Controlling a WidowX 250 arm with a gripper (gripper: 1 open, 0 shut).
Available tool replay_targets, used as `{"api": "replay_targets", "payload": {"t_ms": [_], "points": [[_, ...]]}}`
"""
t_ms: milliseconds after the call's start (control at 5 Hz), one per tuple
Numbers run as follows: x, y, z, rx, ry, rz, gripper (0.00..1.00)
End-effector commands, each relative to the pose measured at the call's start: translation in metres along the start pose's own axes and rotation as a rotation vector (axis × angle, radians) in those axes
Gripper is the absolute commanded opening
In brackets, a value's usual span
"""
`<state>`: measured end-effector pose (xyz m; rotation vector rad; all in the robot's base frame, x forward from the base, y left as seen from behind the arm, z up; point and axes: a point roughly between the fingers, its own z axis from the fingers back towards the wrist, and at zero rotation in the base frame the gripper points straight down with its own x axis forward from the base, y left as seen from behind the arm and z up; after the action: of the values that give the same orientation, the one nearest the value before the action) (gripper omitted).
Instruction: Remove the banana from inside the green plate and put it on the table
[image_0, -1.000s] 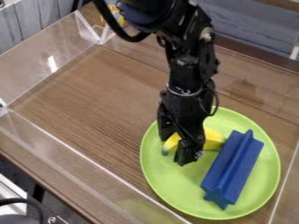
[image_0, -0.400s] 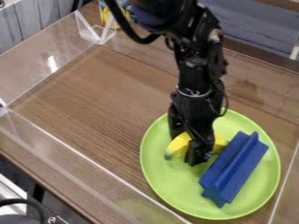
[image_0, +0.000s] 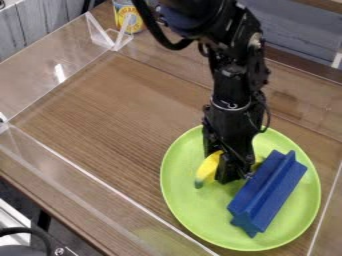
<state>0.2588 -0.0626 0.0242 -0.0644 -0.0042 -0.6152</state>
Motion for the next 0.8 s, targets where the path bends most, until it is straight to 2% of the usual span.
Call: {"api": "replay_targets", "payload": {"t_ms": [0,200,600], "points": [[0.002,-0.005,0.007,0.005,-0.038,-0.012,0.00],[0.002,-0.008,0.011,0.007,-0.031,0.009,0.00],[0.013,-0.025,0.037,0.011,-0.018,-0.058,0.00]]}}
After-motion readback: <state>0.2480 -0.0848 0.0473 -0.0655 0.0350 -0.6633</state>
